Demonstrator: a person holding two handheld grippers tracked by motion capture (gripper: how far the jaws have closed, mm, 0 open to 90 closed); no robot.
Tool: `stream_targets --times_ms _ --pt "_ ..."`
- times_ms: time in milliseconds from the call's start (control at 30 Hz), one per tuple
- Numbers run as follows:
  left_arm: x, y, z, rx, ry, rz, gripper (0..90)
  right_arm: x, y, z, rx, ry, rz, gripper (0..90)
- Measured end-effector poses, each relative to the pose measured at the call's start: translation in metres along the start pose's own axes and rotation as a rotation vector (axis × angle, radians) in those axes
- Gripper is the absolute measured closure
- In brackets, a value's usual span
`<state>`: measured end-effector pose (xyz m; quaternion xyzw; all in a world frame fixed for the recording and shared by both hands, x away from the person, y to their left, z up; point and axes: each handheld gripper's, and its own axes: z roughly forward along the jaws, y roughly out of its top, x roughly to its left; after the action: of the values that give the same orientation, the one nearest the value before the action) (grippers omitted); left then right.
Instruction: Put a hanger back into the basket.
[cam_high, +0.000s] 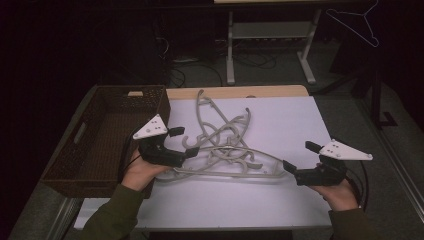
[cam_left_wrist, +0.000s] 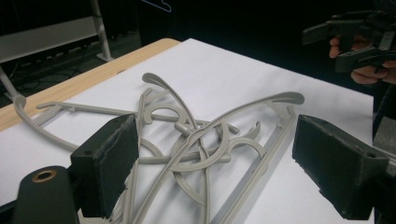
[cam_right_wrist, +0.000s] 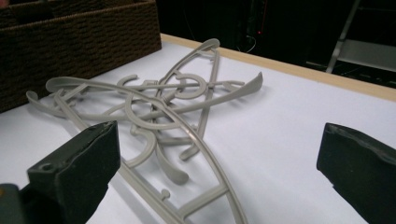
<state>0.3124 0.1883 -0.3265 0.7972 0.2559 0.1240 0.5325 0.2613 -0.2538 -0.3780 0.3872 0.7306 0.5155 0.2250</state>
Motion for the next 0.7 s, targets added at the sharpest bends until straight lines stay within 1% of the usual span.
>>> stream_targets --times_ms 33,67,100,133,200,233,267,300,333,367,400,433,467,567,667,700 --pt "0.0 0.001 0.006 0.014 -0.001 0.002 14.7 -0.001 -0.001 -0.001 0.004 -0.003 0.001 0.0" --pt "0.0 0.001 0.006 0.014 -0.001 0.002 15.0 -0.002 -0.003 -0.001 0.001 -0.004 0.003 0.0" --pt "0.0 0.001 0.012 0.032 -0.001 0.007 15.3 -0.003 -0.004 -0.002 0.004 -0.003 0.002 0.0" --pt "0.0 0.001 0.012 0.032 -0.001 0.007 15.6 -0.003 -0.004 -0.002 0.004 -0.003 0.002 0.0" --pt "0.001 -0.001 0.019 0.043 -0.008 -0.002 15.6 -0.004 -0.006 -0.003 0.01 -0.008 0.01 0.0" --pt "0.001 -0.002 0.023 0.061 -0.011 -0.002 15.9 -0.006 -0.008 -0.004 0.011 -0.011 0.018 0.0" --pt "0.002 -0.005 0.031 0.083 -0.008 -0.005 16.0 -0.006 -0.008 -0.004 0.013 -0.014 0.017 0.0" --pt "0.002 -0.005 0.031 0.083 -0.008 -0.005 16.0 -0.007 -0.008 -0.005 0.009 -0.014 0.014 0.0" --pt "0.004 -0.008 0.038 0.107 -0.012 -0.012 16.1 -0.008 -0.008 -0.005 0.006 -0.015 0.015 0.0" --pt "0.004 -0.008 0.038 0.107 -0.012 -0.012 16.2 -0.008 -0.008 -0.005 0.004 -0.015 0.016 0.0" --pt "0.005 -0.009 0.041 0.117 -0.011 -0.016 16.2 -0.008 -0.008 -0.005 0.004 -0.015 0.016 0.0" --pt "0.006 -0.012 0.047 0.14 -0.005 -0.016 16.6 -0.008 -0.008 -0.005 0.004 -0.015 0.016 0.0" --pt "0.006 -0.012 0.047 0.14 -0.005 -0.016 18.3 -0.008 -0.008 -0.005 0.004 -0.015 0.016 0.0" --pt "0.009 -0.016 0.054 0.166 0.005 -0.029 19.2 -0.007 -0.008 -0.004 0.01 -0.013 0.014 0.0" --pt "0.01 -0.018 0.059 0.191 0.016 -0.027 21.0 -0.007 -0.008 -0.004 0.009 -0.01 0.012 0.0" --pt "0.012 -0.02 0.064 0.21 0.035 -0.025 22.2 -0.007 -0.009 -0.003 0.01 -0.011 0.007 0.0"
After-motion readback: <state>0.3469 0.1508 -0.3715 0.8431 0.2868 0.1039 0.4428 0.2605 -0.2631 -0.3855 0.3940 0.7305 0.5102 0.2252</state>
